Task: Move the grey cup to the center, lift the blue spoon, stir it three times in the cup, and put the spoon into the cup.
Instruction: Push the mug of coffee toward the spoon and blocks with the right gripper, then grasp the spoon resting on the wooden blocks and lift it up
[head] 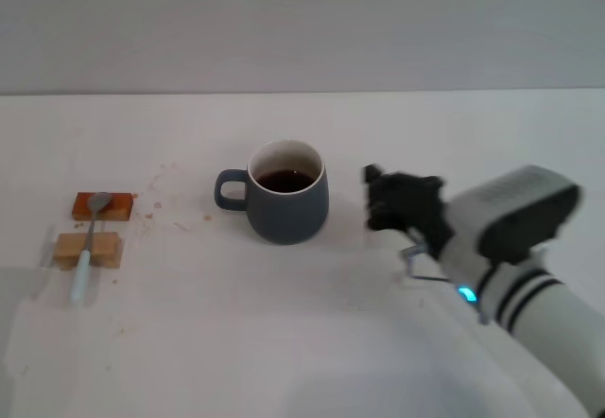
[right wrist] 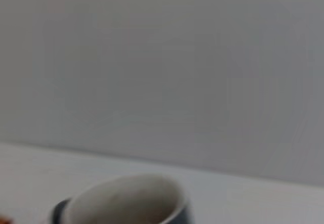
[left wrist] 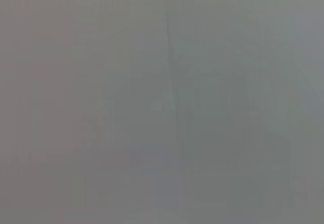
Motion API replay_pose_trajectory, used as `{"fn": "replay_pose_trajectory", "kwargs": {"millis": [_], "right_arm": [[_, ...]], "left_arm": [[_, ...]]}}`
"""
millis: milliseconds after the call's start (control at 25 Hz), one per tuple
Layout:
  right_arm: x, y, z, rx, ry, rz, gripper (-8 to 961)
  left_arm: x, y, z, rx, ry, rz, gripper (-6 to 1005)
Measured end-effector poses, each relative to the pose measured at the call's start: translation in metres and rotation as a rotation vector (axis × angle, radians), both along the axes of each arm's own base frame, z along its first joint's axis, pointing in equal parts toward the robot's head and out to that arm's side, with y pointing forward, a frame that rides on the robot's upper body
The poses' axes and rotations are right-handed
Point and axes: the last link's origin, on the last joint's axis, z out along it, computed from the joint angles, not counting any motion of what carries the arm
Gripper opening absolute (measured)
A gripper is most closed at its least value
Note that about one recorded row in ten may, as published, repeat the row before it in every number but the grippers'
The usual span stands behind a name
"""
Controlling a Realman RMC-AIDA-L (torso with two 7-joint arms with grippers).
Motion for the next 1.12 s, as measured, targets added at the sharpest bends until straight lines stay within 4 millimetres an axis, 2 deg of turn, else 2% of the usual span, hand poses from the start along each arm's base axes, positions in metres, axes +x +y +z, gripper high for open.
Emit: {"fn": "replay_pose_trajectory", "kwargs": {"millis": [400,600,760,1120], "right_arm": [[0.050,-0.006,0.055,0.276,0.025,-0.039,-2],[0.070,-0.006,0.074,0.361,0.020,-0.102,-2],[0.079,-0.005,0.082,0.390,0.009,-0.130,-2],[0.082,-0.006,0.083,0.395,0.001,-0.139,-2]], "left_arm": [[0.008,-0.025,-0.028,-0.126,-0.009,-0.038,805],[0.014,-0.034,-0.043,-0.202,-0.014,-0.062,795],[0.017,-0.036,-0.054,-0.255,-0.017,-0.067,788],[0.016,-0.028,-0.070,-0.343,-0.016,-0.018,771]]}}
